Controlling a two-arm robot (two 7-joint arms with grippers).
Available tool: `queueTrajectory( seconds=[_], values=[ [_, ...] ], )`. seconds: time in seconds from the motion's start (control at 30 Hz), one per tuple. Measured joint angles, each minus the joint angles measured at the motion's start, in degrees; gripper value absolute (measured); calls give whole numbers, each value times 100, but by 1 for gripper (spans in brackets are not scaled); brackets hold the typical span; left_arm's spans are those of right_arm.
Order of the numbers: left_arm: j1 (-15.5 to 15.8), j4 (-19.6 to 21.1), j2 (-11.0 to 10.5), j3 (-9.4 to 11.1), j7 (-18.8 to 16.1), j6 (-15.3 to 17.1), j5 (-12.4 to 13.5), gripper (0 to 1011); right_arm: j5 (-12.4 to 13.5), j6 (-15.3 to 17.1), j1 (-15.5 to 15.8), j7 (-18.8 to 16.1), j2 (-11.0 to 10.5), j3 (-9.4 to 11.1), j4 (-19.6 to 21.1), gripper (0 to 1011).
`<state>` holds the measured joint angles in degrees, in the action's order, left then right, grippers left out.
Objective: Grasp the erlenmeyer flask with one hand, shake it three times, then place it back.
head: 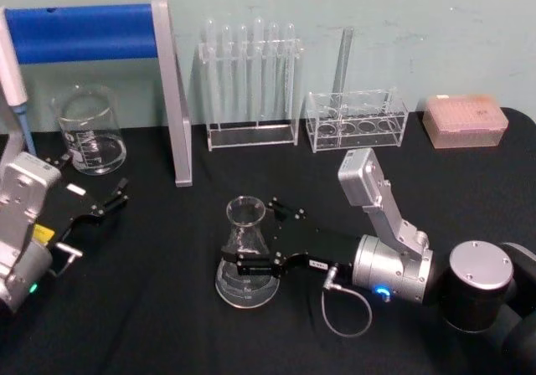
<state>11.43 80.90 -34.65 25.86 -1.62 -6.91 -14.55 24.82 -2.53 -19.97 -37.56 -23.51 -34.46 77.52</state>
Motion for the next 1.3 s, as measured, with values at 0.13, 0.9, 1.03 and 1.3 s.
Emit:
queueTrajectory(
  seconds=[0.13, 0.9, 1.03, 1.3],
  values=[
    [0, 0, 0, 0, 0, 0, 0, 1000, -13, -14, -34, 2, 41, -2, -44, 1000],
    [0, 0, 0, 0, 0, 0, 0, 1001, -72, -104, -92, 51, 144, 19, -92, 1000],
    [0, 0, 0, 0, 0, 0, 0, 1001, -69, -102, -91, 49, 142, 19, -90, 1000],
    [0, 0, 0, 0, 0, 0, 0, 1001, -61, -98, -88, 48, 139, 19, -86, 862]
  ],
)
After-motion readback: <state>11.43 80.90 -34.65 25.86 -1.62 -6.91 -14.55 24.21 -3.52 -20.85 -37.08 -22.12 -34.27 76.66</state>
